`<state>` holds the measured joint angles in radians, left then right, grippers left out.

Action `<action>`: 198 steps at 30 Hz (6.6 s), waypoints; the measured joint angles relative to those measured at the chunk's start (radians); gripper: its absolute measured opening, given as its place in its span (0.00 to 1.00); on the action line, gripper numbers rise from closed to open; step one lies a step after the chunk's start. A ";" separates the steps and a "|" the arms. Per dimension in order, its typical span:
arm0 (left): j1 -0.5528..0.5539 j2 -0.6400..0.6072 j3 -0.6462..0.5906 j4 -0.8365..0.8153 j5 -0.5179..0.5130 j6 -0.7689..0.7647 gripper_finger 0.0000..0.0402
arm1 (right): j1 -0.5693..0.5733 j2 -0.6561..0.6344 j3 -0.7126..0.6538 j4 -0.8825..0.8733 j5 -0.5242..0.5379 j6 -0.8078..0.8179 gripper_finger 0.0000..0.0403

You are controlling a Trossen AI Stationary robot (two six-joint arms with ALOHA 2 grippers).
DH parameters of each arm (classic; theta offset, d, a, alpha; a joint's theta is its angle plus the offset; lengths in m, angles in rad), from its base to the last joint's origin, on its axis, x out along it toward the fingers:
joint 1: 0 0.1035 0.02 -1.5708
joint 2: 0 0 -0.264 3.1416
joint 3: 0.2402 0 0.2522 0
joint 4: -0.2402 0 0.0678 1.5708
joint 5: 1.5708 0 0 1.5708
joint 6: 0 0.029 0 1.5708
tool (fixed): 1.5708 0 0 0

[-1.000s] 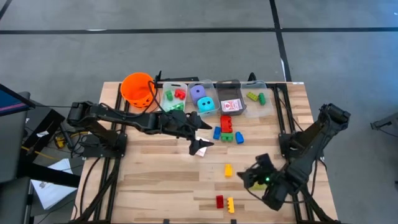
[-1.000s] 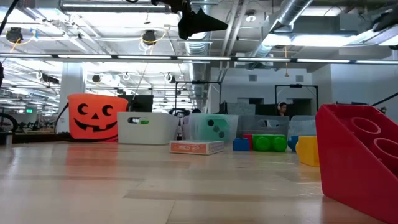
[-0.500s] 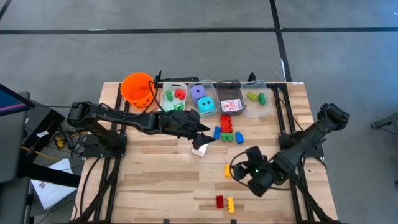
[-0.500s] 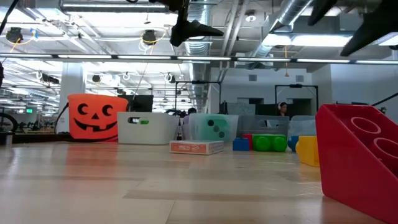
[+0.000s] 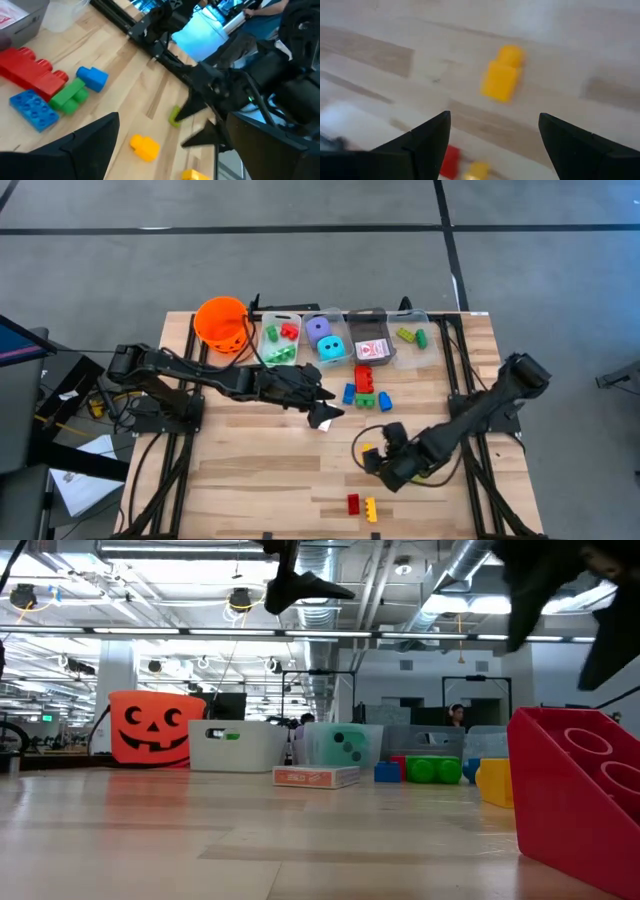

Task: Pick & Place Toys
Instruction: Put the 1 stud yellow game piece into the white bin

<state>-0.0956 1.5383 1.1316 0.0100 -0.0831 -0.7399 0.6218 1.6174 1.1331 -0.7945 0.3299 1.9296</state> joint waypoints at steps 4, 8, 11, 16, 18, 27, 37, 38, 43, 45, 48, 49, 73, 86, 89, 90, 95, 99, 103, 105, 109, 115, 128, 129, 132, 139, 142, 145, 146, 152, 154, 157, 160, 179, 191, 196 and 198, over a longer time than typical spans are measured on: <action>0.000 0.000 0.000 -0.060 -0.002 0.001 0.90 | -0.043 0.044 0.003 0.062 -0.049 -0.006 0.73; 0.000 0.000 0.000 -0.123 -0.004 0.001 0.90 | -0.084 0.090 0.021 0.028 -0.107 -0.008 0.73; 0.003 0.000 0.000 -0.165 -0.004 0.002 0.90 | -0.113 0.118 0.031 0.041 -0.156 -0.017 0.73; 0.003 0.000 0.000 -0.195 -0.004 0.051 0.90 | -0.153 0.174 0.061 0.032 -0.220 -0.041 0.73; 0.003 0.000 0.000 -0.202 -0.004 0.063 0.90 | -0.166 0.191 0.078 0.044 -0.235 -0.050 0.73; 0.003 0.000 0.000 -0.212 -0.003 0.084 0.90 | -0.207 0.239 0.121 -0.054 -0.263 -0.056 0.73; 0.003 0.000 0.000 -0.212 0.000 0.085 0.90 | -0.217 0.250 0.122 -0.066 -0.303 -0.056 0.73; 0.003 0.000 0.000 -0.213 0.001 0.085 0.90 | -0.218 0.250 0.122 -0.066 -0.303 -0.056 0.73; 0.003 0.000 0.000 -0.213 0.000 0.107 0.90 | -0.227 0.250 0.122 -0.065 -0.304 -0.080 0.73; 0.003 0.000 0.000 -0.212 0.000 0.108 0.90 | -0.233 0.253 0.122 -0.063 -0.304 -0.080 0.73; 0.003 0.000 0.000 -0.212 0.000 0.108 0.90 | -0.233 0.254 0.122 -0.062 -0.304 -0.082 0.73; 0.003 0.000 0.000 -0.212 0.000 0.108 0.90 | -0.233 0.254 0.122 -0.062 -0.304 -0.082 0.73; 0.003 0.000 0.000 -0.212 -0.003 0.108 0.90 | -0.233 0.254 0.121 -0.096 -0.360 -0.141 0.73; 0.003 0.000 0.000 -0.214 -0.002 0.108 0.90 | -0.247 0.326 0.124 -0.020 -0.433 -0.182 0.57; 0.003 0.000 0.000 -0.214 -0.001 0.108 0.90 | -0.240 0.335 0.118 -0.050 -0.443 -0.186 0.44; 0.003 0.000 0.000 -0.218 0.001 0.108 0.90 | -0.236 0.335 0.120 -0.035 -0.441 -0.184 0.38; 0.003 0.000 0.000 -0.232 0.001 0.108 0.90 | -0.217 0.311 0.121 -0.062 -0.397 -0.214 0.05; 0.003 0.000 0.000 -0.233 0.000 0.107 0.90 | -0.201 0.266 0.123 -0.067 -0.343 -0.239 0.07; 0.003 0.000 0.000 -0.234 0.000 0.108 0.90 | -0.174 0.226 0.122 -0.065 -0.271 -0.328 0.12; 0.003 0.000 0.000 -0.232 0.000 0.108 0.90 | -0.159 0.198 0.122 -0.073 -0.248 -0.383 0.14; 0.003 0.000 0.000 -0.231 -0.004 0.108 0.90 | -0.136 0.141 0.122 -0.122 -0.197 -0.480 0.17; 0.003 0.000 0.000 -0.230 -0.004 0.107 0.90 | -0.136 0.083 0.123 -0.239 -0.113 -0.572 0.29; 0.003 0.000 0.000 -0.221 -0.004 0.106 0.90 | -0.237 0.161 0.121 -0.266 -0.129 -0.486 0.83; 0.003 0.000 0.000 -0.220 -0.005 0.106 0.90 | -0.246 0.171 0.121 -0.263 -0.143 -0.486 0.85; 0.004 0.000 0.000 -0.208 -0.003 0.104 0.90 | -0.272 0.200 0.121 -0.255 -0.177 -0.494 0.89; 0.003 0.000 0.000 -0.211 0.001 0.103 0.90 | -0.305 0.269 0.121 -0.240 -0.229 -0.497 0.88; 0.003 0.000 0.000 -0.211 0.000 0.104 0.90 | -0.306 0.269 0.121 -0.238 -0.236 -0.498 0.84; 0.003 0.000 0.000 -0.211 0.000 0.104 0.90 | -0.315 0.270 0.122 -0.240 -0.243 -0.492 0.75; 0.003 0.000 0.000 -0.211 0.000 0.104 0.90 | -0.319 0.270 0.122 -0.248 -0.246 -0.492 0.71; 0.003 0.000 0.000 -0.212 -0.001 0.105 0.90 | -0.344 0.270 0.122 -0.212 -0.280 -0.524 0.41; 0.003 0.000 0.000 -0.211 -0.003 0.106 0.90 | -0.349 0.268 0.123 -0.216 -0.275 -0.528 0.31; 0.003 0.000 0.000 -0.212 -0.004 0.106 0.90 | -0.357 0.264 0.127 -0.214 -0.278 -0.559 0.18; 0.003 0.000 0.000 -0.212 -0.004 0.107 0.90 | -0.357 0.263 0.126 -0.216 -0.277 -0.577 0.11; 0.003 0.000 0.000 -0.212 -0.003 0.107 0.90 | -0.339 0.272 0.166 -0.239 -0.251 -0.599 0.28; 0.003 0.000 0.000 -0.212 -0.002 0.107 0.90 | -0.339 0.268 0.218 -0.335 -0.201 -0.628 0.56; 0.003 0.000 0.000 -0.212 0.001 0.107 0.90 | -0.339 0.270 0.169 -0.315 -0.231 -0.614 0.59; 0.003 0.000 0.000 -0.212 0.001 0.107 0.90 | -0.339 0.270 0.145 -0.299 -0.251 -0.603 0.60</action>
<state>-0.0921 1.5387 1.1313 -0.2020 -0.0822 -0.6331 0.2829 1.8877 1.2784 -1.0940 0.0791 1.3266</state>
